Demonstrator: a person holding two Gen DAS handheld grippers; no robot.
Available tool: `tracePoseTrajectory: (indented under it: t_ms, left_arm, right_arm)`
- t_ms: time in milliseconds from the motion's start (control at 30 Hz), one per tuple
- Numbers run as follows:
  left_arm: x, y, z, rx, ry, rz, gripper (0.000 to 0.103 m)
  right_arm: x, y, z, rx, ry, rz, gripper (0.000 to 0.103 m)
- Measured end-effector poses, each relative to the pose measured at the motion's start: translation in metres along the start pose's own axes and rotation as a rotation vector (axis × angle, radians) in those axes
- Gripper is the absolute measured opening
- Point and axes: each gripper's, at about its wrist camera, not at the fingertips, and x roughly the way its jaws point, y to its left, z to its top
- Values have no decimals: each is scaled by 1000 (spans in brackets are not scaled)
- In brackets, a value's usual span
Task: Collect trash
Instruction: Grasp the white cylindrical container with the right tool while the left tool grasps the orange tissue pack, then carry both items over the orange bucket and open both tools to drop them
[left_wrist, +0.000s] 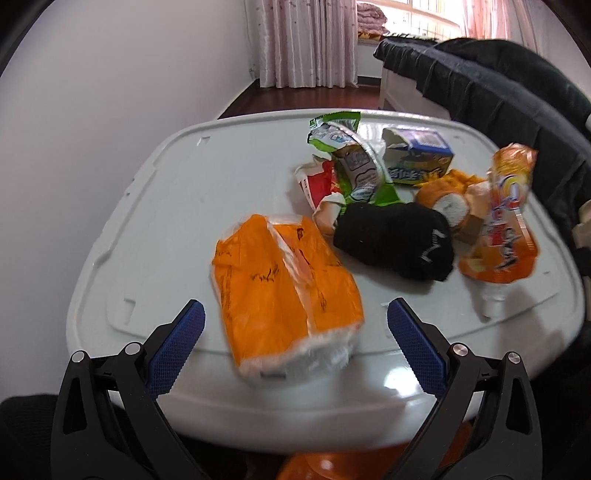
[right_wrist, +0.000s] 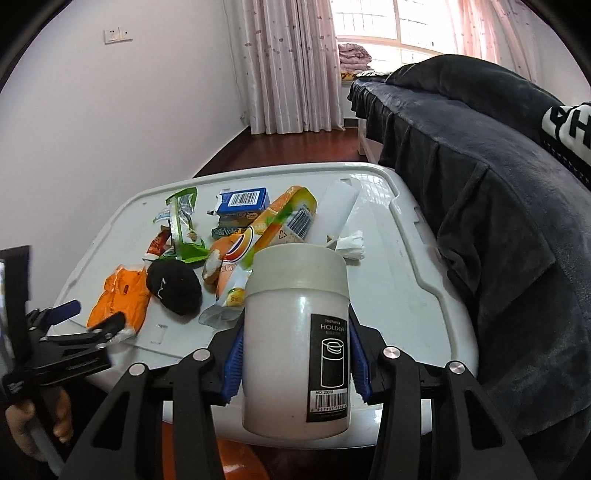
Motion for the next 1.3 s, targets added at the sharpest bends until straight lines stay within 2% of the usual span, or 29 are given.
tracePoseTrajectory:
  t_ms: [167, 267, 367, 400, 467, 533, 633, 800, 967, 1067, 1300]
  left_arm:
    - [33, 1, -3, -8, 73, 18, 98]
    - [41, 10, -3, -66, 45, -30, 97]
    - [43, 13, -1, -63, 38, -34, 97]
    - [42, 14, -1, -62, 30, -33, 93]
    - [39, 17, -3, -57, 0, -37, 75]
    - [35, 20, -2, -58, -21, -40, 31]
    - [33, 23, -1, -76, -27, -48, 26]
    - [21, 31, 0, -106, -44, -114, 24]
    - [-30, 25, -7, -65, -112, -200, 24]
    - [-57, 19, -18, -18, -132, -226, 24]
    - [-90, 16, -48, 14, -99, -242, 24]
  right_arm:
    - [3, -4, 0, 27, 18, 19, 47]
    - [5, -1, -1, 13, 24, 15, 47]
    - [7, 2, -1, 11, 31, 15, 47]
    - [7, 2, -1, 12, 33, 15, 47]
    - [8, 3, -2, 13, 35, 12, 47]
    - [8, 4, -3, 13, 39, 9, 47]
    - [10, 4, -4, 15, 48, 10, 47]
    - [8, 4, -4, 20, 38, 13, 47]
    - [-2, 7, -6, 5, 2, 32, 47]
    - [-11, 14, -10, -20, -22, 57, 47]
    - [-25, 38, -33, -95, -28, 103, 47]
